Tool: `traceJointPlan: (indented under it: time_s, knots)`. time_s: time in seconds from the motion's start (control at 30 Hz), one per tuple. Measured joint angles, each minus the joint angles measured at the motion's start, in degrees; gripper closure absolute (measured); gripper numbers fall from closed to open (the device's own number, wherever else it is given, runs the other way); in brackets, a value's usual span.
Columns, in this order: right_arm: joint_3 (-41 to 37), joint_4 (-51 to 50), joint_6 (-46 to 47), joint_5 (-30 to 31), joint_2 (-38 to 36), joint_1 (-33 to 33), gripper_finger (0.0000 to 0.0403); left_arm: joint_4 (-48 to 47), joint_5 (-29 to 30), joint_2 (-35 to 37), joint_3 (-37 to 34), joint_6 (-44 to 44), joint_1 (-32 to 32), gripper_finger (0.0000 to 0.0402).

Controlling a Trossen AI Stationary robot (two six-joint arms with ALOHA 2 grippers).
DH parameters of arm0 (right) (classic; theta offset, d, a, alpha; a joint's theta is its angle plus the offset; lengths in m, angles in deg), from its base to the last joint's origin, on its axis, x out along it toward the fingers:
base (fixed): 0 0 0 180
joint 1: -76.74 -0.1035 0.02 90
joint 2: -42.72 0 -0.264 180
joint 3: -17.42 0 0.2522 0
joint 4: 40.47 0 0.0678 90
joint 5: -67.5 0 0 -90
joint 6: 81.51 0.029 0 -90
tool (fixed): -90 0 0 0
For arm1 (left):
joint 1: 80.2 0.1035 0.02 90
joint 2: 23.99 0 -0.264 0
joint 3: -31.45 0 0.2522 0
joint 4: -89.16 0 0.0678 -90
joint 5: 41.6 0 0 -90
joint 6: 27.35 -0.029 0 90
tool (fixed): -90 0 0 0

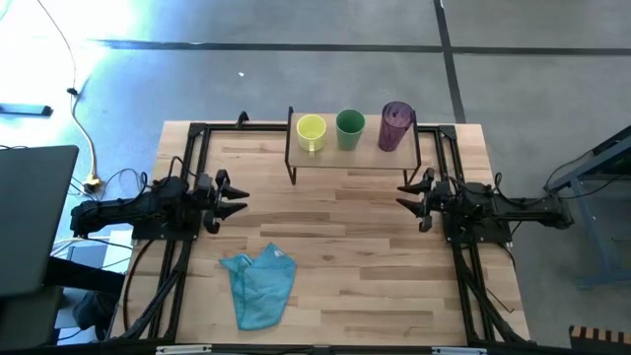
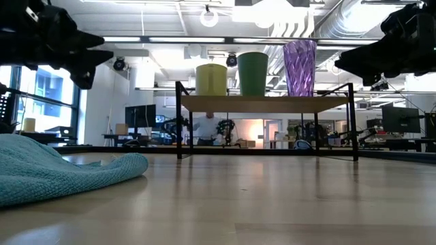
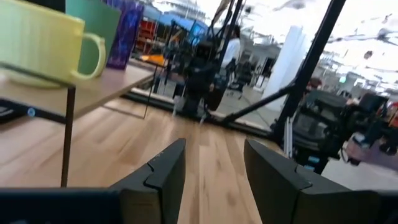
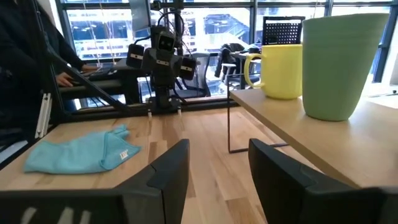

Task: Stack small to large cups/mugs on shelf
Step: Return to Home Position

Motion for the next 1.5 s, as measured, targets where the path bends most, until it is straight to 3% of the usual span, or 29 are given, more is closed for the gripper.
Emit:
traceJointPlan:
  time_s: [0.53,1.07,1.5]
  knots:
    - [0.1,-1.1,-1.2,-5.7,1.6,0.0,0.0247,-1.8,0.0,0.0,0.0,-3.9,0.0,0.0252]
    - [0.1,-1.4,-1.2,-7.1,1.6,0.0,0.0247,-2.0,1.1,-1.4,0.0,-8.9,0.0,0.0252]
    - [0.1,-1.4,-1.6,-7.1,1.6,0.0,0.0247,-2.0,1.3,-1.4,0.0,-7.9,0.0,0.0252]
